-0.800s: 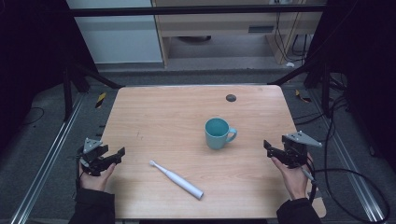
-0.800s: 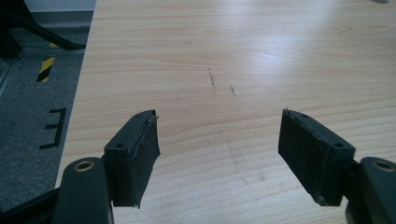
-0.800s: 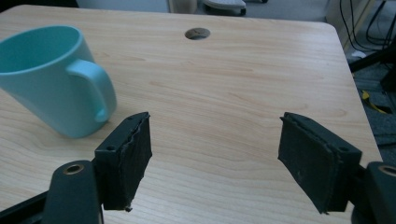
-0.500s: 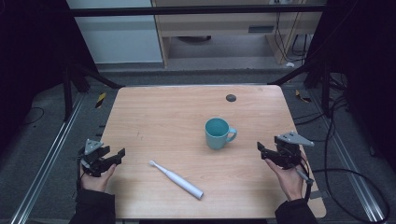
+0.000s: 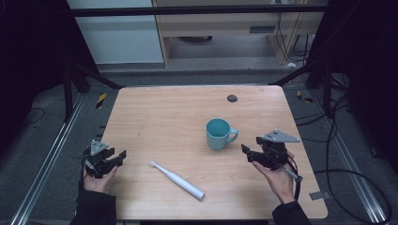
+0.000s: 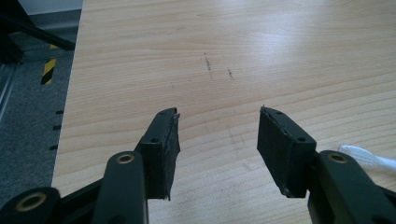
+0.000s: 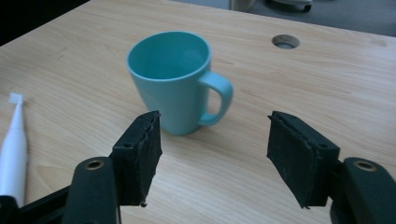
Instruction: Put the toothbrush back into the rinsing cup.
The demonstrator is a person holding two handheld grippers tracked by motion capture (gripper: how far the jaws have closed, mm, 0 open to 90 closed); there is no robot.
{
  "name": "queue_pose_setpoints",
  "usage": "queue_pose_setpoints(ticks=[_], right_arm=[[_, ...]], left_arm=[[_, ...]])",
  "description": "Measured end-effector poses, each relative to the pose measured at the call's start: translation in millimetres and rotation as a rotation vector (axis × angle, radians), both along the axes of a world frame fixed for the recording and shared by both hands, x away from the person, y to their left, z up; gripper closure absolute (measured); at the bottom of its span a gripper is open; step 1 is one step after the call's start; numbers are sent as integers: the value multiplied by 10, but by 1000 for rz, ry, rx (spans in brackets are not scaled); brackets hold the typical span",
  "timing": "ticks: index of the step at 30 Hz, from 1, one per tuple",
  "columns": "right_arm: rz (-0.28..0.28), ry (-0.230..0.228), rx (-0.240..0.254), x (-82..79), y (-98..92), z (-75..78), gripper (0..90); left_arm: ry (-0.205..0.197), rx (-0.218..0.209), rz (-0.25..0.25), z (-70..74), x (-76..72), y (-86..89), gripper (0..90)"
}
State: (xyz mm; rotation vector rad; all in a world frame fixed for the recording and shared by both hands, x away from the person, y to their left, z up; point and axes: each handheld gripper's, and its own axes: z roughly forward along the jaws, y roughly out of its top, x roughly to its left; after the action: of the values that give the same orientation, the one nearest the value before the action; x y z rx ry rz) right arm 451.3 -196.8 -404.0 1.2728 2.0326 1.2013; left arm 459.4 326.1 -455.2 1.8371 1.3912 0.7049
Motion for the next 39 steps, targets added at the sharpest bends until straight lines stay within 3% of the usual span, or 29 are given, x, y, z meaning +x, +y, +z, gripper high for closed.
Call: queue_pose_setpoints(ticks=[3, 9, 12, 15, 17, 24, 26, 27, 30, 34, 39], right_arm=[[37, 41, -31, 27, 167, 26, 377], [105, 48, -64, 40, 376, 42, 394], [164, 65, -98, 51, 575, 54, 417], [184, 70, -108, 61, 662, 62, 428], [222, 71, -112, 82, 766, 64, 485], [256, 89, -153, 73, 972, 86, 510], [265, 80, -153, 58, 1044, 90, 495], [285, 51, -148, 39, 1115, 91, 505], [303, 49, -150, 32, 1174, 95, 506], [325, 48, -195, 34, 1302, 80, 487], [353, 117, -208, 22, 1418, 42, 470]], left_arm=[[2, -4, -7, -2, 0, -8, 463], [10, 4, -5, -20, 4, -21, 447], [15, 1, -8, -22, 2, -16, 453], [23, 1, -10, -25, 6, -14, 454], [25, 2, -10, -29, 8, -15, 454], [27, 2, -6, -31, 11, -7, 454], [28, 1, -5, -32, 11, -6, 455], [28, -1, -4, -34, 12, -4, 454], [30, -2, -4, -36, 14, -2, 454], [31, -6, -4, -38, 14, 4, 453], [35, -8, -6, -42, 17, 4, 452]])
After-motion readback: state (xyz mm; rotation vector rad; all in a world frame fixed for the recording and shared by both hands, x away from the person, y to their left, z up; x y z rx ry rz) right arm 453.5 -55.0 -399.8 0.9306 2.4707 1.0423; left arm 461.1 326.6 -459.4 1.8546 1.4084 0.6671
